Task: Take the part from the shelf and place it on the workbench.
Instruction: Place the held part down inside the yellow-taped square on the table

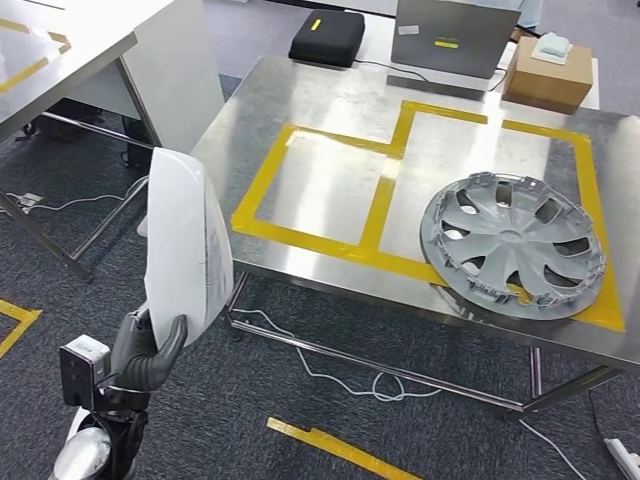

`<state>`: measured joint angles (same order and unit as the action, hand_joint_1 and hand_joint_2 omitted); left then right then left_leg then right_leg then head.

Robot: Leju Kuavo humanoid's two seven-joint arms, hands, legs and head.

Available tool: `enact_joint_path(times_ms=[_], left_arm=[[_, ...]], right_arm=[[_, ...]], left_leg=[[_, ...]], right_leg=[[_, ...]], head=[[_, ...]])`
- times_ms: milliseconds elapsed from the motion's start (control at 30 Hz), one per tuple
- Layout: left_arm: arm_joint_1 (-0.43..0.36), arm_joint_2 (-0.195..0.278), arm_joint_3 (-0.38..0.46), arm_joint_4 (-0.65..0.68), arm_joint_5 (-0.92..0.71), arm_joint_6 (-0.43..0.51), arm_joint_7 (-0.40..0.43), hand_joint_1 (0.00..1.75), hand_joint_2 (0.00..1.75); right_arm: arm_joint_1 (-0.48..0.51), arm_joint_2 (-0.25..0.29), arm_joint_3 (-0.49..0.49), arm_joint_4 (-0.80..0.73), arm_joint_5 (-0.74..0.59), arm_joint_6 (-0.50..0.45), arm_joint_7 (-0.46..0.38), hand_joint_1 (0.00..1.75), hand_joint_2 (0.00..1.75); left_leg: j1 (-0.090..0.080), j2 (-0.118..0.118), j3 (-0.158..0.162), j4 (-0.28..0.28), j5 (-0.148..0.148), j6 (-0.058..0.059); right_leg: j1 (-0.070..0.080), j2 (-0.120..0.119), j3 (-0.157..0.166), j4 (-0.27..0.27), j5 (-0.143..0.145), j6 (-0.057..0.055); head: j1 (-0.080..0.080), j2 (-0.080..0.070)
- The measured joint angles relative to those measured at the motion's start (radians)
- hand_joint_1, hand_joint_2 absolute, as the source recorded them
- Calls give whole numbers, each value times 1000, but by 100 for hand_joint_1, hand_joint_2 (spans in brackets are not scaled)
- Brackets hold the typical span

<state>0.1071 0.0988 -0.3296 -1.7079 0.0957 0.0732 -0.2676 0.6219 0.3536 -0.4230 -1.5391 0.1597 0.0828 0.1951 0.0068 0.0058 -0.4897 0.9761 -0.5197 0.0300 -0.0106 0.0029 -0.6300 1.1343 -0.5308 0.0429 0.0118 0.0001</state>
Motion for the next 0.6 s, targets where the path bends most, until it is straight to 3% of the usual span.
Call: enact_joint_path(times_ms=[67, 233, 300, 367, 400, 433, 467, 500, 533, 600], left_arm=[[-4, -2, 0, 1, 0, 0, 0, 175, 175], [-12, -4, 1, 4, 0, -1, 2, 175, 175], [-17, -4, 1, 5, -1, -2, 2, 175, 175], [-20, -5, 1, 7, -1, -2, 2, 175, 175], [-20, -5, 1, 9, -1, -3, 2, 175, 175], [-20, -5, 1, 11, -1, -3, 2, 175, 175], [-20, -5, 1, 12, -1, -4, 2, 175, 175], [-20, -5, 1, 12, -1, -4, 2, 175, 175], [-21, -5, 1, 12, -1, -4, 2, 175, 175], [-23, -5, 0, 14, -2, -6, 1, 175, 175]], right_arm=[[-3, 0, -2, 2, 1, 3, 0, 0, 175], [-4, 0, -5, 5, 3, 8, 0, 0, 175], [-6, 0, -5, 6, 5, 11, -1, 0, 175], [-7, 0, -6, 8, 9, 12, -2, 0, 175], [-8, 0, -6, 9, 10, 14, -3, 0, 175], [-8, 0, -7, 11, 11, 15, -4, 0, 175], [-8, 0, -7, 12, 12, 16, -5, 0, 175], [-8, 0, -7, 12, 13, 18, -6, 0, 175], [-9, 0, -8, 13, 15, 19, -6, 0, 175], [-11, 0, -8, 15, 18, 21, -9, 0, 175]], left_leg=[[-2, 0, 9, 2, -11, -10], [-2, -1, 9, 41, -33, -38], [0, -2, -41, 142, -78, -47], [1, -2, -123, 272, -129, -51], [1, -2, -151, 305, -134, -51], [1, -2, -163, 302, -115, -49], [1, -2, -156, 261, -73, -45], [-1, -2, -138, 197, -20, -39], [-3, -2, -120, 139, 16, -33], [-10, -3, -98, 59, 44, -21]], right_leg=[[3, -7, 46, -112, 33, -10], [3, -4, 76, -141, 31, -43], [1, -3, 91, -143, 25, -52], [2, -1, 99, -143, 16, -57], [2, 1, 105, -143, 10, -57], [3, 4, 113, -143, 4, -57], [3, 5, 124, -143, -3, -56], [4, 7, 132, -144, -11, -55], [5, 7, 141, -144, -18, -52], [6, 9, 145, -147, -28, -42]], head=[[0, 0], [-3, 0], [-5, 0], [-7, 0], [-6, 0], [-7, 0], [-7, 0], [-7, 0], [-6, 0], [-6, 0]])
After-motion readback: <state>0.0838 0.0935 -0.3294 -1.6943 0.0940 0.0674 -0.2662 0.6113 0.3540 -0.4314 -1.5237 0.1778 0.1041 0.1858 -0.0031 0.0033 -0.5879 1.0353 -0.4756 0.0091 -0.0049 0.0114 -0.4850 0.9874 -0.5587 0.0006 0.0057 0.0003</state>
